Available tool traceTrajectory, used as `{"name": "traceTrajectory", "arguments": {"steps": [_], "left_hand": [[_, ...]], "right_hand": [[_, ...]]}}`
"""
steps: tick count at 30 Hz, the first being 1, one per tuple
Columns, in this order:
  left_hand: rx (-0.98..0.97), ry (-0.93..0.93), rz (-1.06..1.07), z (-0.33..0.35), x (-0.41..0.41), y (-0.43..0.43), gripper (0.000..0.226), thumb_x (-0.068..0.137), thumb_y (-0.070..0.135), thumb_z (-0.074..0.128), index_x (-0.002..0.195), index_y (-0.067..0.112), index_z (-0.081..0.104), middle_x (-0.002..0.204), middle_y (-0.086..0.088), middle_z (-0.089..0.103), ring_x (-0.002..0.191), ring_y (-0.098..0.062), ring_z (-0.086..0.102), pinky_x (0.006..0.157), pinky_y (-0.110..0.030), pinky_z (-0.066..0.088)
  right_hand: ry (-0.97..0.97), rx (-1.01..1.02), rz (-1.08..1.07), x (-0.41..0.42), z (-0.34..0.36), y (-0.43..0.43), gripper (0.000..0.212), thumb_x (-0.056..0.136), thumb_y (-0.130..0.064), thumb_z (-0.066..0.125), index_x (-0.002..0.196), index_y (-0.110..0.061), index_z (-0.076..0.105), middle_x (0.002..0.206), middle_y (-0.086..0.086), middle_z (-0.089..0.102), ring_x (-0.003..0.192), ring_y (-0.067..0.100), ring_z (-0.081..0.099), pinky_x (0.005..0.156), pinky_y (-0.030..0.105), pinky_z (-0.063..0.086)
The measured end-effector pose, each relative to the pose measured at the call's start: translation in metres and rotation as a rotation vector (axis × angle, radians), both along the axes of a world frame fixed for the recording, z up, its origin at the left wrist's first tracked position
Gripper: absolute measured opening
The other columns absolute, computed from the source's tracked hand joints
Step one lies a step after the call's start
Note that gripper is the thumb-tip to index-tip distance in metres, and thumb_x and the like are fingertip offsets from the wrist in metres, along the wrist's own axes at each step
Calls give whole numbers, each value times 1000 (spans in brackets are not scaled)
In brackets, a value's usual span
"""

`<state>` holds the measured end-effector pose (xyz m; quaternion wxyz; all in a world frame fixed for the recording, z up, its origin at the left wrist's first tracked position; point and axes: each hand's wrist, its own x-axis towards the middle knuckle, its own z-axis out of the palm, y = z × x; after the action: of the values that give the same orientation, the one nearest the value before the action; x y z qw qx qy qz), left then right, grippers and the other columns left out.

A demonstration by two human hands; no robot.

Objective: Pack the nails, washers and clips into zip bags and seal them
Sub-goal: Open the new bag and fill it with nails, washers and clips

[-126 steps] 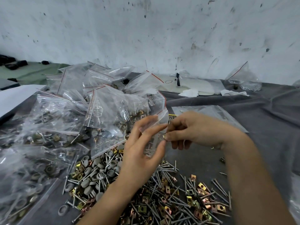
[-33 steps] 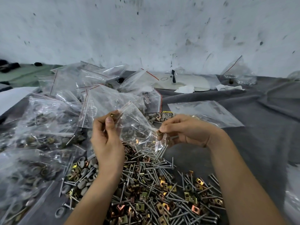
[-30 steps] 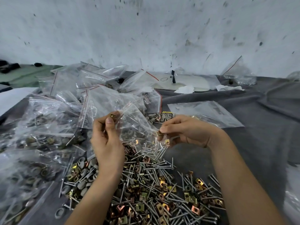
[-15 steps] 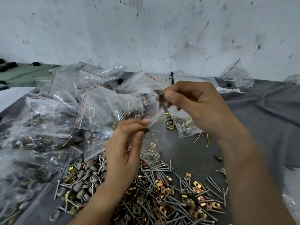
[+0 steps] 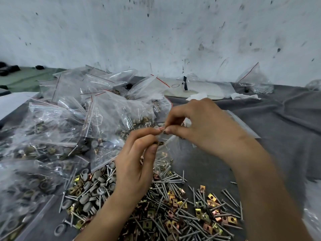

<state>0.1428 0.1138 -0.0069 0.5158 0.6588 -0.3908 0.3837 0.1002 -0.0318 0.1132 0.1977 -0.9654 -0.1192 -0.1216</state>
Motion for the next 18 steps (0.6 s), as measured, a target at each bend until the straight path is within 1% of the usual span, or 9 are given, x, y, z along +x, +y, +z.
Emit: {"name": "traceTrajectory", "arguments": {"steps": [2,5,8,11,13,14,16,18], "left_hand": [[-10,1,4,0,0,0,21,103,30,37,103,14,51,108,-4,59,100,-11,61,79,-23,51],[-32,5,18,0,1,0,21,103,30,37,103,14,51,108,1,59,98,-11,62,76,-26,52],[-50,14,12,0,2,0,21,103,31,38,103,15,51,108,6,58,99,-10,61,75,-29,53],[-74,30,-11,-1,1,1,20,103,30,38,104,15,51,108,2,62,101,-16,63,76,-35,54],[-102,70,-9,-1,1,0,20,103,31,38,105,16,51,107,-1,63,102,-19,64,79,-36,54],[-115,96,-4,-1,0,0,20,103,31,38,105,16,51,107,-2,63,102,-19,65,81,-36,54],[-126,108,36,-1,0,1,19,102,31,41,104,15,52,106,-3,64,102,-16,65,82,-32,54],[-109,67,110,0,1,1,18,101,29,46,103,13,54,104,1,62,99,-10,64,82,-23,52]], "right_hand": [[-10,-15,-4,3,-2,2,4,84,-31,69,87,-30,71,83,-13,68,81,1,58,70,14,40],[-34,48,0,5,-3,2,10,81,-40,69,87,-32,71,82,-15,68,81,-2,58,68,7,37],[-26,100,-4,3,-3,1,20,75,-46,72,92,-35,68,82,-17,67,83,-3,57,70,8,38],[-5,101,4,0,-1,-1,21,73,-37,78,91,-35,67,82,-18,66,82,-3,56,73,7,37],[3,74,18,-2,1,-1,16,77,-24,76,85,-32,65,82,-18,65,79,-3,55,72,1,36],[4,47,28,-3,2,0,18,79,-17,74,82,-31,63,81,-18,63,77,-3,55,72,0,35],[17,-4,57,-4,3,1,23,81,-10,70,76,-30,61,80,-17,61,76,-1,54,73,3,35],[48,-25,104,-6,4,4,25,81,-8,69,73,-29,58,78,-17,59,80,-2,53,74,6,36]]}}
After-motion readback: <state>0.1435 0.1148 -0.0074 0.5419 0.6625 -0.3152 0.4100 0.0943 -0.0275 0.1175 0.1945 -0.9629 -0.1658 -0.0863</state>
